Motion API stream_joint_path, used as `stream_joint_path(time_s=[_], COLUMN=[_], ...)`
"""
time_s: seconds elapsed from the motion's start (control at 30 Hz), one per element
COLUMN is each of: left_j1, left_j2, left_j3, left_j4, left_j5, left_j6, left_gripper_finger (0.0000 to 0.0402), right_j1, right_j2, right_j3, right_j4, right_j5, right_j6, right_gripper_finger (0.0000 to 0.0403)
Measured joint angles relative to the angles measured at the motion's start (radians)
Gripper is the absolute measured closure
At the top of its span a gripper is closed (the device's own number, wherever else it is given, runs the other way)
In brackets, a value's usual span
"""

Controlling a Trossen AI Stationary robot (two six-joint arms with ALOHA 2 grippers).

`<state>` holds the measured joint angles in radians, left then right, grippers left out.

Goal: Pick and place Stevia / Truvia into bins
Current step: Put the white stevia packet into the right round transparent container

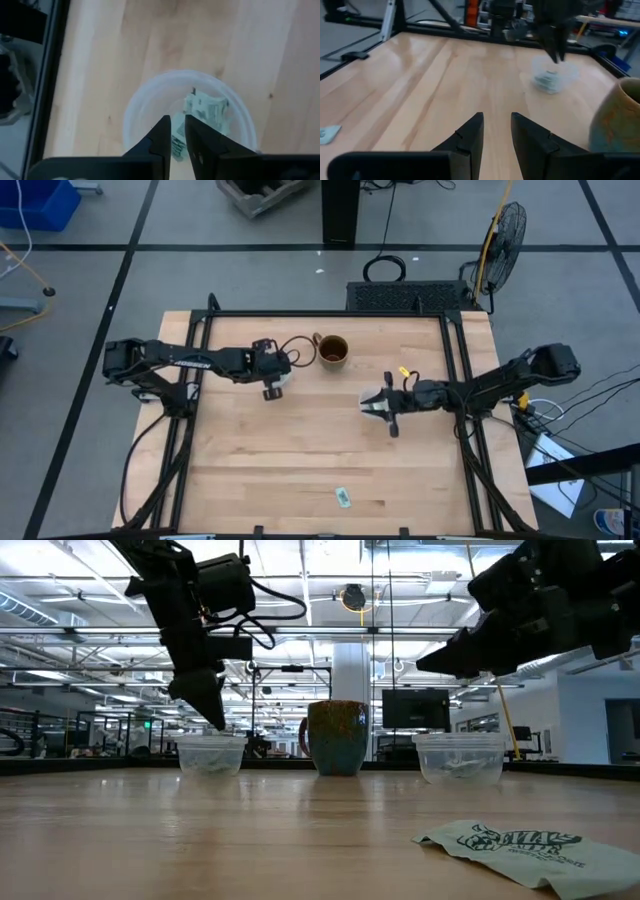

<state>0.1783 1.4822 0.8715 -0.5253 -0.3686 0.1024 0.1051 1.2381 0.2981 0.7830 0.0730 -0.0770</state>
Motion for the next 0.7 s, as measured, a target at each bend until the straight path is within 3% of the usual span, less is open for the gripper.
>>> stream_joint_path(time_s=[0.2, 0.33, 0.53, 0.7], left_j1=[0.000, -0.004, -0.046, -0.100], left_j2=[0.000, -0.002, -0.016, -0.024], left_j3=[0.000, 0.000, 0.046, 0.129], left_j4=[0.012, 0.064, 0.117, 0.189], left_j5=[-0.045, -0.084, -0.156, -0.121], left_j6=[-0.001, -0.002, 0.015, -0.044], left_gripper_finger=[0.0335, 0.0335, 0.0334, 0.0334], right_j1=[0.070, 0.125, 0.200, 0.262], right_j2=[0.000, 0.000, 0.005, 0.088], right_j3=[0.022, 0.081, 0.233, 0.344], right_j4=[-0.005, -0.044, -0.299, -0.395], right_j5=[-0.004, -0.070, -0.076, -0.076], right_j6=[-0.075, -0.144, -0.112, -0.055], right_gripper_finger=[0.0312, 0.0312, 0.0312, 0.0312])
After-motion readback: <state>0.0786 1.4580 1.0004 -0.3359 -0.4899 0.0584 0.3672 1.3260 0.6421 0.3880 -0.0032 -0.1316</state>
